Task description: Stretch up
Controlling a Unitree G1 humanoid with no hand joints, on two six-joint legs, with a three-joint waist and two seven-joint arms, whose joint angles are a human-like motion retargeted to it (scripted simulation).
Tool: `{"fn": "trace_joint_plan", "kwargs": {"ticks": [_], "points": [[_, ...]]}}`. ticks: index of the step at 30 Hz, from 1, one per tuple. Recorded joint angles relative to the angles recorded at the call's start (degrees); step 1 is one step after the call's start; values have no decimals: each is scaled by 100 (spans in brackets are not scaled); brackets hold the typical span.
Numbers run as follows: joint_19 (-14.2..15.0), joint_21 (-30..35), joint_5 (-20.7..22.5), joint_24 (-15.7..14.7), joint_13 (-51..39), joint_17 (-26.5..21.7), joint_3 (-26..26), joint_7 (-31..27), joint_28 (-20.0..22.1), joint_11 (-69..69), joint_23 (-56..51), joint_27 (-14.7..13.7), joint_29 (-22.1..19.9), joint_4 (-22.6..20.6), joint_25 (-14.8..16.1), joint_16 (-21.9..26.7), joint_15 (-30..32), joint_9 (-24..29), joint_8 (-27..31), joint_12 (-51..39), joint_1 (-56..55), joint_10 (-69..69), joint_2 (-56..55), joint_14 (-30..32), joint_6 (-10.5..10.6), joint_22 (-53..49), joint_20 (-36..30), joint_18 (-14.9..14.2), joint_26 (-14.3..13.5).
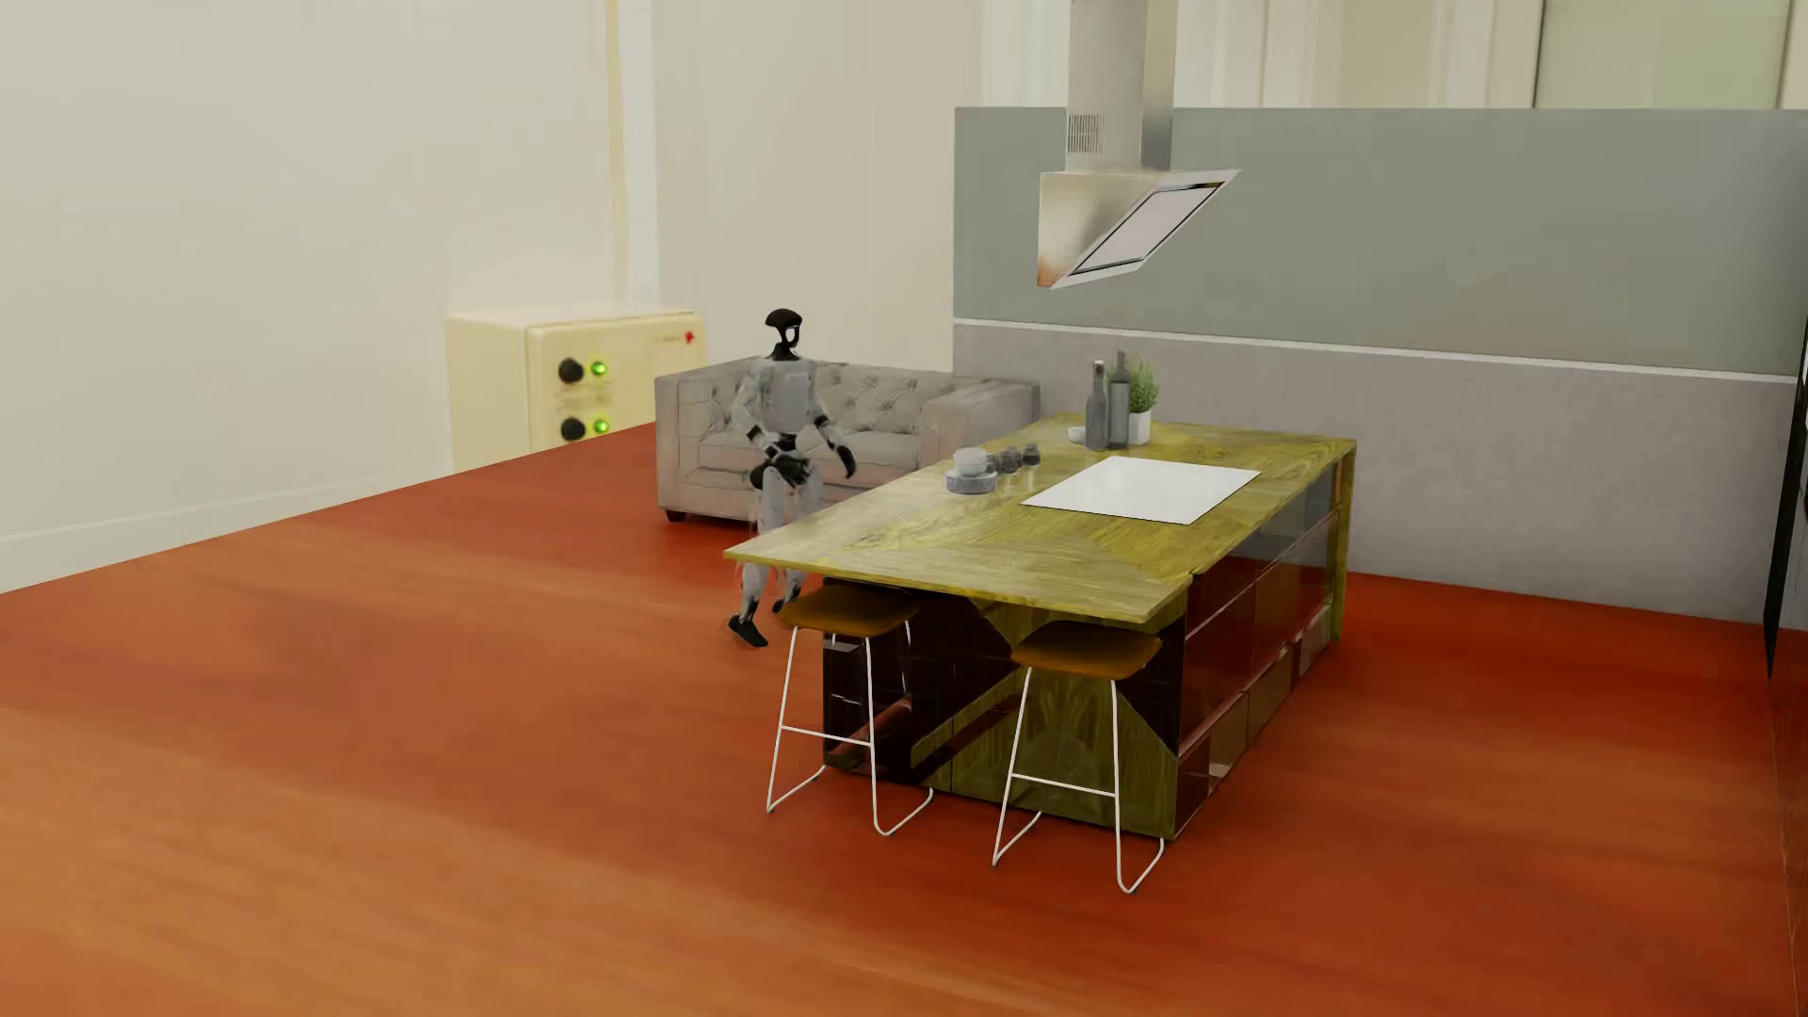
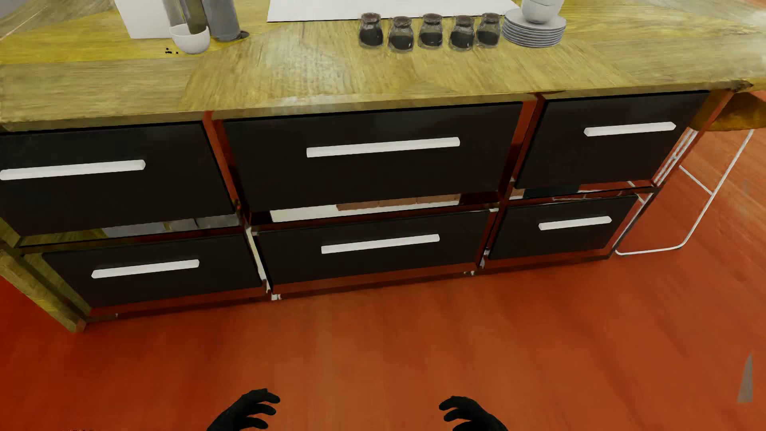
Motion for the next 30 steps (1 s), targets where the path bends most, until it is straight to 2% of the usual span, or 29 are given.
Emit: {"fn": "trace_joint_plan", "kwargs": {"ticks": [1,2,10,15,18,21,25,27,30], "points": [[0,22,36,0,-6,5,73,0,0,13,31,0,0,52,0,-17,-82,-44,0,27,61,-45,-27,-17,27,20,111,0,0],[0,-30,46,0,32,19,94,0,0,84,57,0,0,55,0,30,-155,-62,0,-30,63,-49,-55,-18,13,15,-362,0,0],[0,-110,39,0,-98,60,89,0,0,65,134,0,0,57,0,56,-147,-44,0,-103,83,-47,-31,-11,4,-41,-371,0,0],[0,-141,22,0,-647,-43,139,0,0,100,86,0,0,42,0,208,-182,-41,0,-597,115,-62,-31,23,41,-150,-691,0,0],[0,-225,39,0,-1322,-302,166,0,0,100,-161,0,0,63,0,419,-154,-66,0,-1266,67,-57,-71,56,108,-359,-875,0,0],[0,-431,41,0,-2451,-725,264,0,0,67,-405,0,0,51,0,856,-91,-49,0,-2530,105,-70,-48,87,137,-738,-1039,0,0],[0,-622,40,0,-4600,-1542,344,0,0,61,-373,0,0,38,0,1525,-58,-59,0,-4878,129,-70,-26,103,169,-838,-1054,0,0],[0,-323,43,0,-5886,-2078,361,0,0,60,-275,0,0,22,0,1958,-33,-100,0,-6172,141,-75,-33,102,173,-714,-1346,0,0],[0,556,43,0,-8065,-2826,435,0,0,68,243,0,0,-12,0,2478,-40,-118,0,-8159,165,-86,-17,134,150,-296,-2001,0,0]]}}
